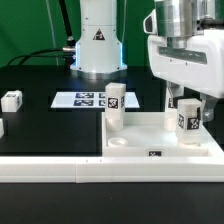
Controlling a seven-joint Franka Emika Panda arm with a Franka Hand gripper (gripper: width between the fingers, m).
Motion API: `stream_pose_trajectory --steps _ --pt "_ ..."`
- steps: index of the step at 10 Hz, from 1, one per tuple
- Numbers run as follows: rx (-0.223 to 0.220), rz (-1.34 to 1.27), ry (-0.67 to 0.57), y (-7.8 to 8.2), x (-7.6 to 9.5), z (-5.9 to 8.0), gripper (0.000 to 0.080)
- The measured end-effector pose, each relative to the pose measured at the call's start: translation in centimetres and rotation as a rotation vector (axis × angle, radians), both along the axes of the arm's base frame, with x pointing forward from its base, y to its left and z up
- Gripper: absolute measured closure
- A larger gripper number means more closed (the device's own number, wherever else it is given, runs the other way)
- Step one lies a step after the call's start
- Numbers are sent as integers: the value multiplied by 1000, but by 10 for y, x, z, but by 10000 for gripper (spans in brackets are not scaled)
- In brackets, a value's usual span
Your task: Assemble square table
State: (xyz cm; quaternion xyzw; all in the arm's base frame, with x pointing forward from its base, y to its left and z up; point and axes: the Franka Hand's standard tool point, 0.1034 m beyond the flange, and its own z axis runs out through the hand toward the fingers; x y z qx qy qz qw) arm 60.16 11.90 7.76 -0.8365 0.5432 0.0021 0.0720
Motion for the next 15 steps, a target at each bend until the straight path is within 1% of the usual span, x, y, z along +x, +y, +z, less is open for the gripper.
stream_pose_trajectory --steps 1,3,4,6,7,9,10,11,15 --pt "-7 97 -11 0 0 0 153" --pt "-24 314 -32 0 1 0 151" --pt "-29 372 -30 1 0 0 151" --pt "-66 612 -50 1 2 1 151" --pt "-72 662 -48 1 2 1 151" --pt "-107 856 -61 3 3 3 151" --pt "-115 916 -67 5 3 3 151" --pt "-117 952 -71 4 3 3 151" --pt "-138 1234 -98 -1 4 2 154"
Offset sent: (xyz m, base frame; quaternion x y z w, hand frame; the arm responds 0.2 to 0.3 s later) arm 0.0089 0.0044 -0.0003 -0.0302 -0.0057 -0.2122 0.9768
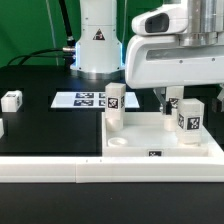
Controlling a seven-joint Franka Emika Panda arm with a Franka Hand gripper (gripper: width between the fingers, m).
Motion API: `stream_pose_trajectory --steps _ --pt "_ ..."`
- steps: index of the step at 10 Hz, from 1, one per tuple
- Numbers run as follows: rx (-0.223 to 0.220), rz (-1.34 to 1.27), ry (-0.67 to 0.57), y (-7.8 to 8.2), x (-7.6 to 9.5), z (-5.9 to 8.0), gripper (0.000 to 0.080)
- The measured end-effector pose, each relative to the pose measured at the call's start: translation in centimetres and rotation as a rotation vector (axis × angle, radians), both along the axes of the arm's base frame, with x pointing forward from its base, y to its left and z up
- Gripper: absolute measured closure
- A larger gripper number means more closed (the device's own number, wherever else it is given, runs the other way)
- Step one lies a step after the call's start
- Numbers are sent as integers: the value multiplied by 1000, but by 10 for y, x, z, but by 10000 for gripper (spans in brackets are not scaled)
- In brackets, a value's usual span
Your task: Assemble square table
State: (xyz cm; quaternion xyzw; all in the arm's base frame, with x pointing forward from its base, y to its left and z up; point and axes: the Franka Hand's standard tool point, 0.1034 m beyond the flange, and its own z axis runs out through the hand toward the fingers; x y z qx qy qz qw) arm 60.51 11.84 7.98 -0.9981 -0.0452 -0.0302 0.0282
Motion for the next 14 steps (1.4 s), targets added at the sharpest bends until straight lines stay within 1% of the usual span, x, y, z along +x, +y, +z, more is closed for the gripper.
stream_pose_trajectory --steps 1,2,3,7,10,13,14 --pt "-3 25 -2 0 0 0 154" --pt "-2 19 -1 0 0 0 312" --pt "-2 19 -1 0 0 0 507" --pt "5 -48 3 0 0 0 511" --pt "27 -375 25 -2 -1 -1 511" --pt "41 -722 46 -1 -2 -1 509" --pt "43 -801 51 -1 -2 -1 509"
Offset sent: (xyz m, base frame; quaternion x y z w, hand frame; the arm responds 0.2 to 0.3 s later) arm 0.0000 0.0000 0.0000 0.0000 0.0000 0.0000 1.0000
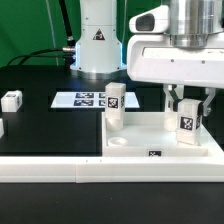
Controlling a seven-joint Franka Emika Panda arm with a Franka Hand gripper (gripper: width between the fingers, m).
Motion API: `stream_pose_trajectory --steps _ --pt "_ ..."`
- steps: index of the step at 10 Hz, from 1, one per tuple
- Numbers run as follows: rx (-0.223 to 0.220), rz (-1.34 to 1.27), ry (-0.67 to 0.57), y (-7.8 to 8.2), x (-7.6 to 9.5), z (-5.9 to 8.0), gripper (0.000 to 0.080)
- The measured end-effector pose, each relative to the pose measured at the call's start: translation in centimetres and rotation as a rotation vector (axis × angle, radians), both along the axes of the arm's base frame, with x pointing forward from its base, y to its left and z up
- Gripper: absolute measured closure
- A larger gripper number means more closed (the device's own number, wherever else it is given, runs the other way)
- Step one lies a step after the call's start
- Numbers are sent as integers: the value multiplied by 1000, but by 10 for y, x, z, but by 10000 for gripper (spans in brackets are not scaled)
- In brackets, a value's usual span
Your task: Assemble square table
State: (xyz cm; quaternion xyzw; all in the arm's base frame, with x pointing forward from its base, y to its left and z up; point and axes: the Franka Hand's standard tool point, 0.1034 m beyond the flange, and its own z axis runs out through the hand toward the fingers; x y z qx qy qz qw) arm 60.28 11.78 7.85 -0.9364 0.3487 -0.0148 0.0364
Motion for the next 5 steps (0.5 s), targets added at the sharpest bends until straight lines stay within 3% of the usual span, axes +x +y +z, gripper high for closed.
stream_pose_trajectory --steps 2,5 --pt "7 -232 14 1 -1 0 509" --pt "29 -367 23 -1 0 0 509"
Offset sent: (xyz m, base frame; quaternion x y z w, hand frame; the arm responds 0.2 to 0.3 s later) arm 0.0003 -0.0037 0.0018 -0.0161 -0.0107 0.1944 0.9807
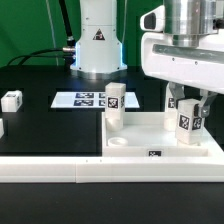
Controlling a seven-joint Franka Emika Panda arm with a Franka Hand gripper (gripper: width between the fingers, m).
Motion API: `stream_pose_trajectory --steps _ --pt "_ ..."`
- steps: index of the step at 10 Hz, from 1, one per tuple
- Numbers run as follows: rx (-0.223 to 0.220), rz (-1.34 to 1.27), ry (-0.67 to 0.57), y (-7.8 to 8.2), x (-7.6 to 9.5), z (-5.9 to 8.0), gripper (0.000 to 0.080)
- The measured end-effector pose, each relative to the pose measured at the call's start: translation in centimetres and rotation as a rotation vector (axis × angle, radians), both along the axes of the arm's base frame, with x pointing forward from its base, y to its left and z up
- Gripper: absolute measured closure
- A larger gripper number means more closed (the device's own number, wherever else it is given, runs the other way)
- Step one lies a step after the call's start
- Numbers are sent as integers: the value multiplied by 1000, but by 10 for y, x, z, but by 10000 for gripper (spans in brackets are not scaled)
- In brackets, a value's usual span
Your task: Assemble square table
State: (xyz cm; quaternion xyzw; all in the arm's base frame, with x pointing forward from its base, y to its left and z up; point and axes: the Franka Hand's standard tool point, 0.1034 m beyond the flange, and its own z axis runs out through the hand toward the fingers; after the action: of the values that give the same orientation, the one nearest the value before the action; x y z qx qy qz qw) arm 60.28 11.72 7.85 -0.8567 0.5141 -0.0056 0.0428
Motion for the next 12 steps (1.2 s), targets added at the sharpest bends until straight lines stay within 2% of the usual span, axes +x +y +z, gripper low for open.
stream_pose_trajectory --steps 2,3,4,5,7,8,10,12 --pt "1 9 0 2 0 0 508" --pt "-1 44 -3 2 0 0 306" --pt "-4 96 -8 2 1 1 306" --pt "-13 204 -17 1 2 2 185" --pt "-25 414 -31 1 3 1 152" --pt "-31 492 -35 3 3 1 152" --pt "-70 691 -41 6 3 2 150" --pt "-81 828 -47 5 3 2 150"
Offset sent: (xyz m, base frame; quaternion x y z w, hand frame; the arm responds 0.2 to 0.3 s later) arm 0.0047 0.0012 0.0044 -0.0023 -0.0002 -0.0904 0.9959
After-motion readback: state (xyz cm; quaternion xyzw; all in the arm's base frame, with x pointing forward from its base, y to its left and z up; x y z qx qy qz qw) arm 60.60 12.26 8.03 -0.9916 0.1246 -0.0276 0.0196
